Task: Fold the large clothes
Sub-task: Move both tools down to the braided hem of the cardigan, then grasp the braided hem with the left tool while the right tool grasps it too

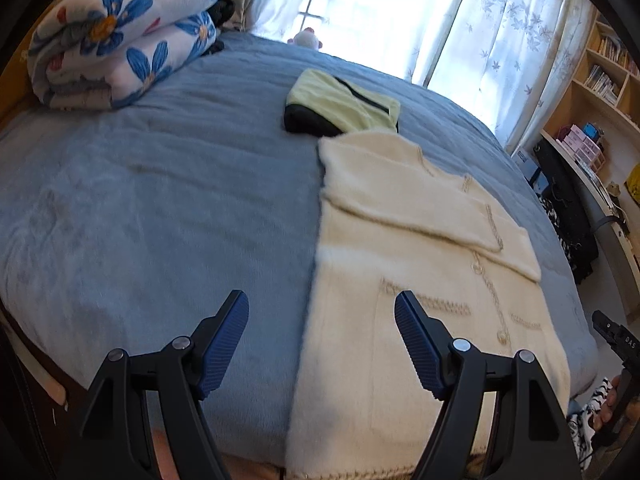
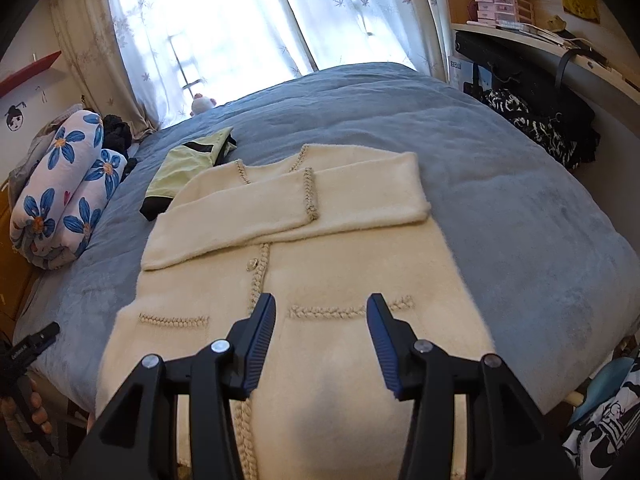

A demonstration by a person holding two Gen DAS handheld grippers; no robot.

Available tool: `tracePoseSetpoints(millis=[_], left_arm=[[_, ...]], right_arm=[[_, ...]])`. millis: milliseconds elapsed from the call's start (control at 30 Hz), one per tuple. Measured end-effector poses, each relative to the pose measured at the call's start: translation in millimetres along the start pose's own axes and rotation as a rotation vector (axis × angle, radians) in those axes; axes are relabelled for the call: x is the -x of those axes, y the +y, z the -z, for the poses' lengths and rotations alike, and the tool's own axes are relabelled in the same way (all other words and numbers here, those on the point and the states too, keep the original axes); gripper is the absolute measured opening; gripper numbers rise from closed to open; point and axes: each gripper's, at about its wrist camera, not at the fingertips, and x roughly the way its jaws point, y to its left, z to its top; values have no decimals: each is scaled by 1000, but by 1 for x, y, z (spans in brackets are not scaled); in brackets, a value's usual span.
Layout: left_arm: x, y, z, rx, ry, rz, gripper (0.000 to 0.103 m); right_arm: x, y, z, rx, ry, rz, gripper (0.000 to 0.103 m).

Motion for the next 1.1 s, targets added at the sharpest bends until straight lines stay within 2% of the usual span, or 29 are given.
tracePoseSetpoints(millis=[200, 433, 533, 667, 833, 967, 1000, 1100], left_arm=[[-16, -1, 36, -29, 112, 75, 74], [-48, -2, 69, -68, 285, 86, 74], [-63, 3, 76, -55, 345, 84, 74], [-72, 11, 81, -30, 368, 96, 74], [-77, 10, 87, -54, 382, 93, 74], [-78, 4, 89, -80, 396, 96, 74], [-77, 4, 89, -84, 398, 99, 74], [-79, 0, 93, -97, 410, 122, 74]], right_arm=[[13, -35, 19, -40, 42, -38, 48], [15, -88, 46, -53, 126, -29, 48], [7, -118, 60, -90, 183, -17, 48], [-6, -150, 77, -170, 242, -22, 48], [-23, -164, 95, -207, 297, -47, 47], [-37, -160, 106, -181, 350, -95, 47], [-38, -156, 109, -159, 358, -111, 44], [-39, -151, 112, -121, 356, -128, 43]])
